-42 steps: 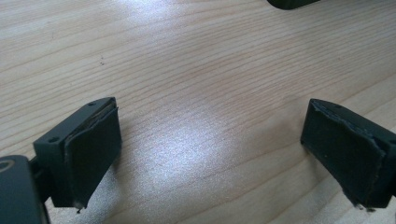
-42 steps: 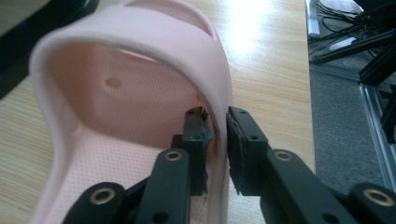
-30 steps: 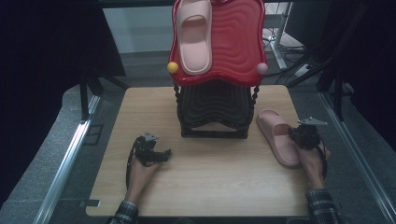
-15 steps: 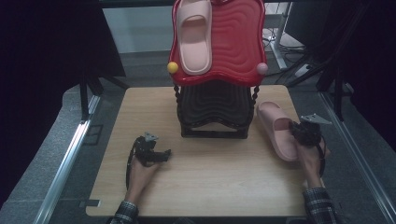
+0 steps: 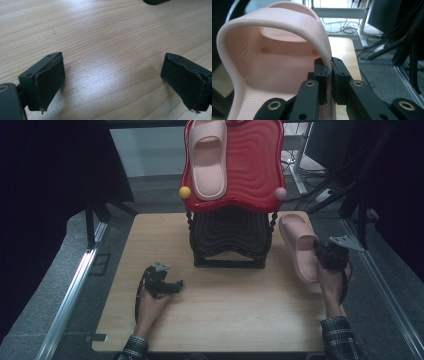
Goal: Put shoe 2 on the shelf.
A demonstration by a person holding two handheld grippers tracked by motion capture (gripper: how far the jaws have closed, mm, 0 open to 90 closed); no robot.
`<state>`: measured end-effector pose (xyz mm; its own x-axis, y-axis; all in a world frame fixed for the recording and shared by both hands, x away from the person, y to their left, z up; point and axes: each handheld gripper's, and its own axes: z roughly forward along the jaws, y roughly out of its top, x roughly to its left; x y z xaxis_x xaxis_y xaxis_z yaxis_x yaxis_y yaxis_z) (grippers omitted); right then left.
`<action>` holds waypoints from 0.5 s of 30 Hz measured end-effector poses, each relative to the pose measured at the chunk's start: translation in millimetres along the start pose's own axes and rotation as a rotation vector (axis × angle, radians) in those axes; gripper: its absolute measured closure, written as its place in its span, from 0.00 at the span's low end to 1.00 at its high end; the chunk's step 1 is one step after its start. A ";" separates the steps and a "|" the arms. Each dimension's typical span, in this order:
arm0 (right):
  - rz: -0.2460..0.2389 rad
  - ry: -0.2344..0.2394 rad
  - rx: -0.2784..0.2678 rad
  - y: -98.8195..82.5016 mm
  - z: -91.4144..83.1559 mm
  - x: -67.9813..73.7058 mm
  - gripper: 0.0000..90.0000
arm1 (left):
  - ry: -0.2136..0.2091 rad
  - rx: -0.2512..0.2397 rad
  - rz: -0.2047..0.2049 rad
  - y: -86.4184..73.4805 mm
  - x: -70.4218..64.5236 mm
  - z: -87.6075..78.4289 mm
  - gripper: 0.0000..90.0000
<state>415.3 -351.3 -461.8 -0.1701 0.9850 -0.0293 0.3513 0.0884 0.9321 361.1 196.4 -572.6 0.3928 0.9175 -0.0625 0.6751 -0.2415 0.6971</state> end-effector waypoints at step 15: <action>0.030 -0.048 -0.162 35.7 -10.0 16.0 0.93 | 0.000 0.000 0.001 -0.1 0.1 -0.1 0.06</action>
<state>415.9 -333.8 -425.4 -0.1162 0.9931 -0.0143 0.2022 0.0378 0.9786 361.0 196.5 -572.6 0.3938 0.9171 -0.0620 0.6748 -0.2427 0.6969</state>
